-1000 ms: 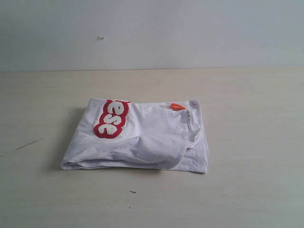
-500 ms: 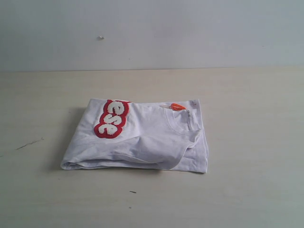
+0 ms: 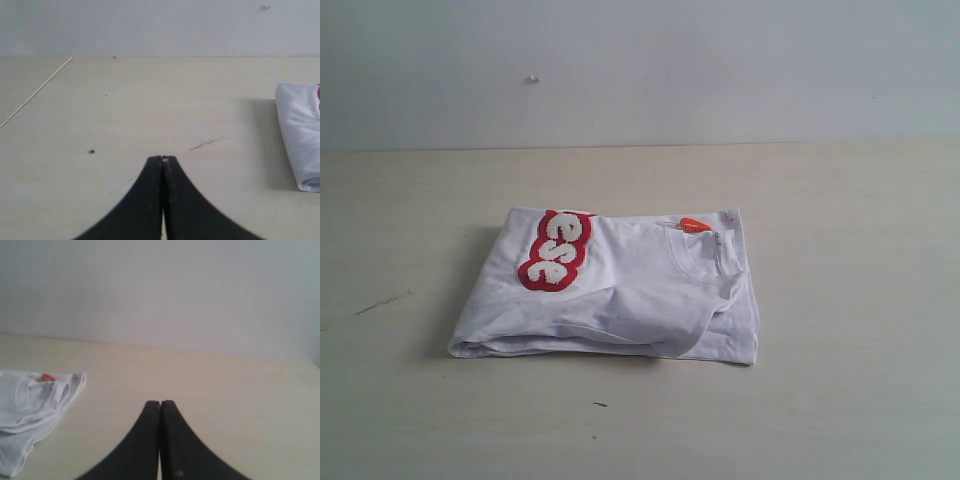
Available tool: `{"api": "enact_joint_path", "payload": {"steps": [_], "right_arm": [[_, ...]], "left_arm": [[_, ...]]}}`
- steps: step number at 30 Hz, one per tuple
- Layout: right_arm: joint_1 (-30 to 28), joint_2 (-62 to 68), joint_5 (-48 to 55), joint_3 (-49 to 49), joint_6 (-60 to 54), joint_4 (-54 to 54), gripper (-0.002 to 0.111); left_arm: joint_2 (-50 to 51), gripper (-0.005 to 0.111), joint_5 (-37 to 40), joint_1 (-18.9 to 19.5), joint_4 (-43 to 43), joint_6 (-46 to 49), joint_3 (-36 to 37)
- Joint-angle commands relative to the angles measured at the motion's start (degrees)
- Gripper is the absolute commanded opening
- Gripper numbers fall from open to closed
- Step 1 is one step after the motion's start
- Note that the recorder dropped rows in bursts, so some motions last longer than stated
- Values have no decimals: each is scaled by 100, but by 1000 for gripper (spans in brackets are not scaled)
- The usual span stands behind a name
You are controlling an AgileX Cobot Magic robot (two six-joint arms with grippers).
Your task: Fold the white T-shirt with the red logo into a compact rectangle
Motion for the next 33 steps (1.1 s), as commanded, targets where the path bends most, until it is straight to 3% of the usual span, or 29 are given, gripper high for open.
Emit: {"api": "enact_joint_path", "payload": {"steps": [1,11,33], "right_arm": [[-27,-26,173,28,-131,-75,0],[-27,-26,792,28,-289,126,0],[-27,-26,769,28,-289,141,0]], "left_arm": [[-28,0,-40,11,0,-8,-3],[-28,0,-40,11,0,-8,-3],[-28,0,-40,11,0,-8,-3]]}}
